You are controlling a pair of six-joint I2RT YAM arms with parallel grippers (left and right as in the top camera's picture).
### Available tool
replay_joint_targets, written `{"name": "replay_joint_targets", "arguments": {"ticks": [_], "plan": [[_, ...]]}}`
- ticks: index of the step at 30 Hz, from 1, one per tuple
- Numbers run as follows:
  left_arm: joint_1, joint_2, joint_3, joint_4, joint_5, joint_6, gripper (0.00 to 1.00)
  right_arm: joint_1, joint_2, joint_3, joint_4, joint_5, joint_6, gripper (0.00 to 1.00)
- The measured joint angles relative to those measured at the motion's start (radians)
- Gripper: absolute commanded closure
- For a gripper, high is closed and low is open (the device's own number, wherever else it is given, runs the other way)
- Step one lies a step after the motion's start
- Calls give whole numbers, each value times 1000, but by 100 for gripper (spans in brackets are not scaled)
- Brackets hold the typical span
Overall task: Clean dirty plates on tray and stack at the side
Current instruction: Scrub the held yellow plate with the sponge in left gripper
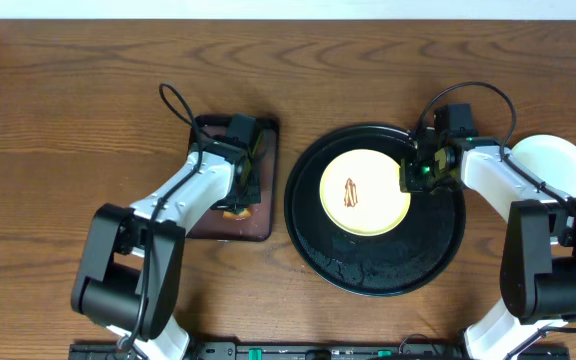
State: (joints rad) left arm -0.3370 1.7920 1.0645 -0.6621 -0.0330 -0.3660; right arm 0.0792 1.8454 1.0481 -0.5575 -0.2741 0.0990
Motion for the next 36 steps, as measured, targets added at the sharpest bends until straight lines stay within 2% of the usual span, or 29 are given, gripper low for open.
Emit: {"name": "replay_joint_targets", "arguments": {"ticks": [7, 12, 16, 19, 23, 26, 32, 36], "plan": [[-4, -9, 113, -230, 0, 4, 93, 0, 0, 0, 1, 0, 0, 99], [-53, -75, 255, -239, 35, 3, 93, 0, 0, 0, 1, 0, 0, 99], [-134, -100, 287, -130, 98, -21, 93, 0, 0, 0, 1, 0, 0, 99], [-232, -72, 287, -19, 139, -84, 92, 0, 0, 0, 1, 0, 0, 99], [-357, 48, 288, 174, 226, -195, 93, 0, 0, 0, 1, -1, 0, 99], [-416, 130, 288, 224, 261, -270, 92, 0, 0, 0, 1, -1, 0, 99], [-438, 252, 288, 357, 394, -361, 93, 0, 0, 0, 1, 0, 0, 99], [-429, 274, 293, 322, 415, -392, 92, 0, 0, 0, 0, 0, 0, 99]]}}
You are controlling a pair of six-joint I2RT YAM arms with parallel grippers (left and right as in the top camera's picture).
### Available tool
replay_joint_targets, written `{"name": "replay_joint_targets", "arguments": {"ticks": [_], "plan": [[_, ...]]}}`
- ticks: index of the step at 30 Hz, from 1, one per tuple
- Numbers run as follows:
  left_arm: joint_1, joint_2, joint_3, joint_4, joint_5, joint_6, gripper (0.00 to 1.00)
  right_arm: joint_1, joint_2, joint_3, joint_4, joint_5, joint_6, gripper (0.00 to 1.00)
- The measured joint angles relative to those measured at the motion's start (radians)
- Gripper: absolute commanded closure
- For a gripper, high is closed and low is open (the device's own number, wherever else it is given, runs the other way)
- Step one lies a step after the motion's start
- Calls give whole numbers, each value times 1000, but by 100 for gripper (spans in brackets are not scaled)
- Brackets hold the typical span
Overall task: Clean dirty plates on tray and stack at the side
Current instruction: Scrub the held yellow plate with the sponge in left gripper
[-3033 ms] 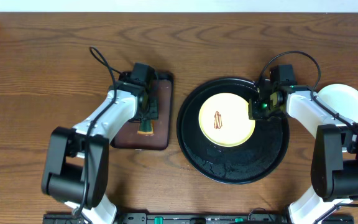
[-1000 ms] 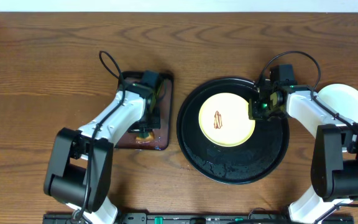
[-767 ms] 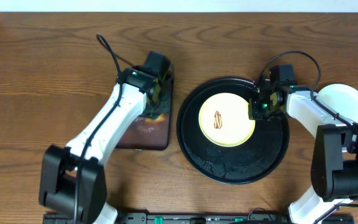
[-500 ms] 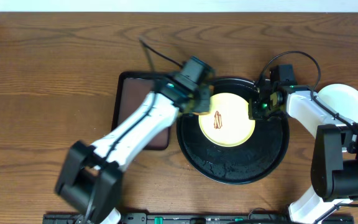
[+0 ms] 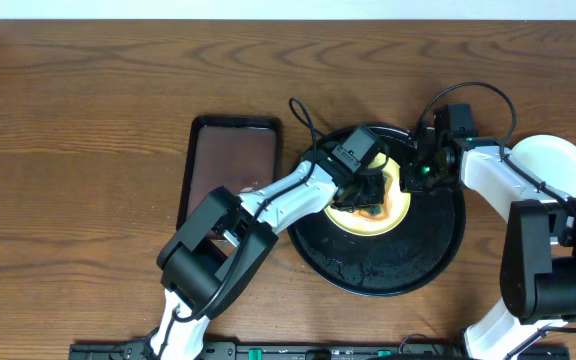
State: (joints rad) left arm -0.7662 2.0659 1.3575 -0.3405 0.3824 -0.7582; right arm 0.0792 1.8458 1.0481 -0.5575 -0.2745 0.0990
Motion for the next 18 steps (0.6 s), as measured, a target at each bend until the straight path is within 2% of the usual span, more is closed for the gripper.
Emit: {"name": "replay_joint_targets", "arguments": {"ticks": [5, 13, 18], "plan": [[12, -3, 26, -127, -131, 53, 93, 0, 0, 0, 0, 0, 0, 99], [9, -18, 34, -240, -461, 229, 93, 0, 1, 0, 1, -9, 0, 99], [7, -18, 30, -206, -483, 233, 93, 0, 4, 0, 1, -22, 5, 99]]}}
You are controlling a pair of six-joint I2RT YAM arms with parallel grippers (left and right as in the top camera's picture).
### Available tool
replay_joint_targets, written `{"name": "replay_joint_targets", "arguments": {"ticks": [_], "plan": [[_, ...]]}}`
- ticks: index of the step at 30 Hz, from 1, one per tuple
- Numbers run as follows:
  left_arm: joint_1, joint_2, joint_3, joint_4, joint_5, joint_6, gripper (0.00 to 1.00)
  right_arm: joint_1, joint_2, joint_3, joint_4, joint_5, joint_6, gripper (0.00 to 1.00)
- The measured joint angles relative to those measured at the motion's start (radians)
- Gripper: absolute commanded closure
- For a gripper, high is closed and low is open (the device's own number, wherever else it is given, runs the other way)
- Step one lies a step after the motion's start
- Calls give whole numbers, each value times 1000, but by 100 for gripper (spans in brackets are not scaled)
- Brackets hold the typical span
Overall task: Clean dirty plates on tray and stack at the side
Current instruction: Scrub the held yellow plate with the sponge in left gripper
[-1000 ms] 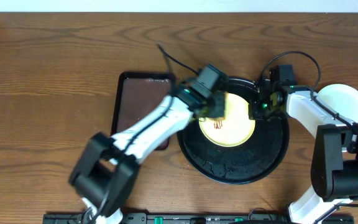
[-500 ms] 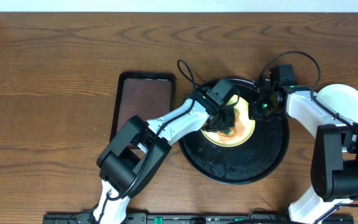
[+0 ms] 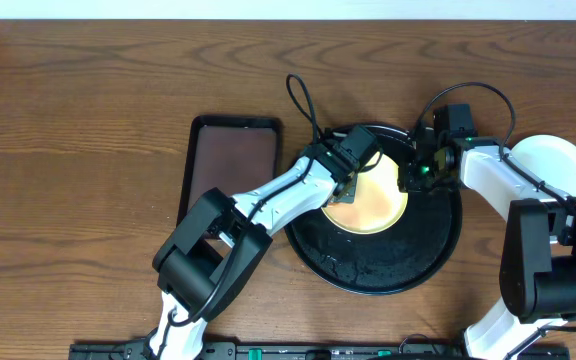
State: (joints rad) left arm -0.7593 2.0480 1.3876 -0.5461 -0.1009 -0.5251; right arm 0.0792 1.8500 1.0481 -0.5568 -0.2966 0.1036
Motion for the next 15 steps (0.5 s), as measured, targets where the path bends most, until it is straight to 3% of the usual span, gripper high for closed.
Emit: {"name": "replay_joint_targets", "arguments": {"ticks": [8, 15], "plan": [[24, 50, -3, 251, 264, -198, 93, 0, 0, 1, 0, 0, 3, 99], [24, 70, 14, 257, 368, -248, 93, 0, 0, 1, 0, 0, 3, 99]]}}
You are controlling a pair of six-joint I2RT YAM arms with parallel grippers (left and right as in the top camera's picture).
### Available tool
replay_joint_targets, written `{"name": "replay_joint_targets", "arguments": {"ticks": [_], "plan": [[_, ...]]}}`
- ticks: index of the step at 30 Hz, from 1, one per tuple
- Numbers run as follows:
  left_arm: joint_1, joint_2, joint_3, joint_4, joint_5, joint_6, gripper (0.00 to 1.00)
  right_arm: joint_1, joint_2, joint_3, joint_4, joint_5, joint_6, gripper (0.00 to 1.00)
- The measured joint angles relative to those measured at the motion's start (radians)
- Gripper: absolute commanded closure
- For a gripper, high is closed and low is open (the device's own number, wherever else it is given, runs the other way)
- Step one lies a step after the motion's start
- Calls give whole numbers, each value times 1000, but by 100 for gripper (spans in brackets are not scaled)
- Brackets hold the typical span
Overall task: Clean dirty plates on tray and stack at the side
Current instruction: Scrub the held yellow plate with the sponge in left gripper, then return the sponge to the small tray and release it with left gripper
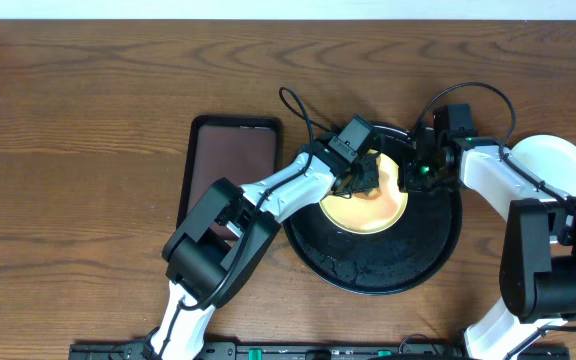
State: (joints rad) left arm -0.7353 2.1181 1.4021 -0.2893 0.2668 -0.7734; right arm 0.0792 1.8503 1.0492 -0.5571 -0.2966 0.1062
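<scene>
A yellow plate (376, 210) lies in the round black tray (388, 265), its face smeared orange with no distinct stain showing. My left gripper (364, 180) presses down at the plate's far edge, shut on a dark sponge (365, 186) that is mostly hidden under the fingers. At the plate's right rim my right gripper (411, 174) is shut on the edge, holding it. A clean white plate (558, 160) rests on the table at the far right, partly behind the right arm.
A brown rectangular tray (230, 160) lies left of the black tray, with the left arm crossing its lower right corner. The left arm's cable loops above the black tray's far rim. Wet spots mark the black tray's near part.
My left gripper with the sponge has shifted from the plate's upper left to its far edge, a little right. The right gripper holds the rim as before.
At first my left gripper was at the sponge on the brown tray, and the yellow plate showed a red stain. Then the sponge was on the plate's middle. Then it was at the upper left with the stain gone, and now at the far edge.
</scene>
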Motion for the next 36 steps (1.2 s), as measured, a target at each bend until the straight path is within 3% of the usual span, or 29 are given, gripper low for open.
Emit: {"name": "replay_joint_targets", "arguments": {"ticks": [5, 9, 17, 24, 31, 36], "plan": [[23, -1, 47, -200, 12, 39, 93, 0, 0, 0, 0, 0, 0, 99], [57, -7, 92, -443, -87, 68, 93, 0, 0, 0, 1, -3, 0, 99], [10, 34, 186, -613, -441, 96, 93, 32, 14, 0, 5, -79, 9, 99], [-8, 39, 245, -692, -552, 98, 93, 32, 14, 0, 4, -82, 13, 99], [76, -174, 245, -762, -582, 98, 93, 32, 14, 0, 3, -81, 16, 99], [265, -334, 246, -901, -539, 125, 93, 32, 14, 0, 3, -80, 16, 99]]}}
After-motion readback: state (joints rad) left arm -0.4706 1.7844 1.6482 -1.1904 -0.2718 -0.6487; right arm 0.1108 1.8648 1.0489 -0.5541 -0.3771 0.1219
